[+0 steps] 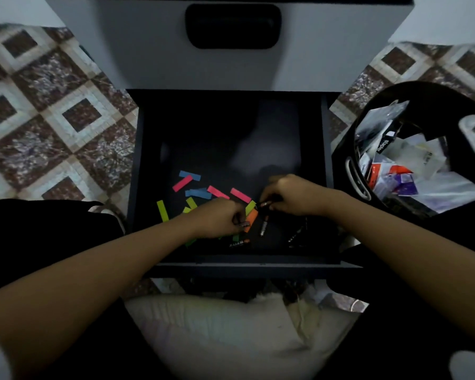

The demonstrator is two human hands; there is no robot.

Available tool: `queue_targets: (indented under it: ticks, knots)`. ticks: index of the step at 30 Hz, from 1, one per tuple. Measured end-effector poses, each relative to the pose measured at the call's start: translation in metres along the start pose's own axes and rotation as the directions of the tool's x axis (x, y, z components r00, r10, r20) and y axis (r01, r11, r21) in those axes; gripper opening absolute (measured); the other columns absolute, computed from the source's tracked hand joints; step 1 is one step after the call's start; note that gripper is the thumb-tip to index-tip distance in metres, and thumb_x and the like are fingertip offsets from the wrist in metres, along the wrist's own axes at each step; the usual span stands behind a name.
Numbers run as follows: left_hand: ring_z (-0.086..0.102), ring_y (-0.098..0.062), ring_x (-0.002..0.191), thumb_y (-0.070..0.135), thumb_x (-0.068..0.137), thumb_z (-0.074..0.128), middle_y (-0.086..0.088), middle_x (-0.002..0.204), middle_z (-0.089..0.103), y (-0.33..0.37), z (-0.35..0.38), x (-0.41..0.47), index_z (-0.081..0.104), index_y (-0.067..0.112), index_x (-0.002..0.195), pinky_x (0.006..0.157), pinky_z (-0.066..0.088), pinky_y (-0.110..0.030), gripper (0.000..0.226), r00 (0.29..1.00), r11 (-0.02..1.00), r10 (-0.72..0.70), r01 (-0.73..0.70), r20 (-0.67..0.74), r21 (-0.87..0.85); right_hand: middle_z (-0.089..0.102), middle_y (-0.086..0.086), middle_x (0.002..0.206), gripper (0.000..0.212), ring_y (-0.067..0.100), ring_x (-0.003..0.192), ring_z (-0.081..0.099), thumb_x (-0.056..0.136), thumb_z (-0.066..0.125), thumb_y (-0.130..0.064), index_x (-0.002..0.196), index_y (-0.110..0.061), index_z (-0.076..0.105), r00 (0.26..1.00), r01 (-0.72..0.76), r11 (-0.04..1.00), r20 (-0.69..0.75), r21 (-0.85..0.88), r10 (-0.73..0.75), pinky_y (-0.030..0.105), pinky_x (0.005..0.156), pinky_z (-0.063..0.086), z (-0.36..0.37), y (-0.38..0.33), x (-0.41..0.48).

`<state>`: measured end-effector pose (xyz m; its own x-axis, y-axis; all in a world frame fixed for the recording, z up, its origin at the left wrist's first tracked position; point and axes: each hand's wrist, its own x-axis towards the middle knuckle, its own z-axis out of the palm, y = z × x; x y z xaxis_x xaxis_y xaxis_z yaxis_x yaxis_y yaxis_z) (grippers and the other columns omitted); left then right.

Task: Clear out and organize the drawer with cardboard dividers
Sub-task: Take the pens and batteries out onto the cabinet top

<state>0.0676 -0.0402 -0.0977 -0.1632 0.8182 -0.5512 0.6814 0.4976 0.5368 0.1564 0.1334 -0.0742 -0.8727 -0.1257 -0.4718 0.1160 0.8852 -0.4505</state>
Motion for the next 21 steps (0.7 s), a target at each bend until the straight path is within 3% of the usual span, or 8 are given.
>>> queue_targets:
  ticks: [4,8,13,18,21]
  knots:
    - [0.059,-0.02,0.09,0.027,0.09,0.059,-0.006,0.098,0.062,0.005,0.012,-0.005,0.063,0.01,0.099,0.075,0.047,-0.031,0.019,0.991,0.991,0.032,-0.049,0.131,0.123,0.061,0.009,0.111,0.023,0.021,0.103,0.057,0.084,0.064,-0.011,0.108,-0.007,0.066,0.995,-0.073,0.994,-0.065,0.084,0.079,0.018,0.082,0.035,-0.008,0.007,0.002]
    - [0.058,-0.023,0.086,0.029,0.091,0.056,-0.005,0.086,0.052,0.006,0.017,-0.003,0.061,0.008,0.091,0.069,0.045,-0.033,0.021,0.988,0.968,0.06,-0.093,0.145,0.234,0.063,0.003,0.106,0.02,0.011,0.095,0.055,0.084,0.065,-0.01,0.103,-0.01,0.067,0.983,-0.119,0.974,-0.115,0.192,0.143,0.013,0.076,0.033,-0.014,0.01,0.001]
    - [0.058,-0.021,0.087,0.028,0.093,0.052,-0.008,0.098,0.06,0.011,0.017,0.0,0.062,0.008,0.099,0.071,0.048,-0.031,0.023,0.978,0.942,0.094,-0.149,0.189,0.3,0.063,0.001,0.102,0.019,0.011,0.093,0.055,0.082,0.067,-0.009,0.102,-0.01,0.068,0.984,-0.106,0.972,-0.122,0.21,0.134,0.016,0.078,0.036,-0.014,0.01,0.001]
    - [0.064,-0.014,0.085,0.024,0.09,0.059,-0.004,0.096,0.07,0.005,0.001,0.004,0.07,0.011,0.102,0.081,0.053,-0.036,0.02,0.989,0.999,0.048,-0.047,0.139,-0.009,0.064,0.003,0.105,0.024,0.015,0.096,0.058,0.082,0.067,-0.011,0.106,-0.01,0.068,0.999,-0.034,0.993,-0.033,0.111,0.038,0.016,0.078,0.036,-0.013,0.008,-0.002]
    - [0.062,-0.009,0.083,0.021,0.087,0.063,0.001,0.094,0.069,0.0,-0.018,0.006,0.07,0.012,0.104,0.074,0.05,-0.025,0.02,0.999,0.988,-0.041,0.042,0.014,-0.147,0.065,0.003,0.106,0.023,0.018,0.098,0.06,0.083,0.064,-0.015,0.106,-0.013,0.067,0.998,0.023,0.999,0.06,-0.027,-0.021,0.021,0.079,0.039,-0.003,0.002,-0.005]
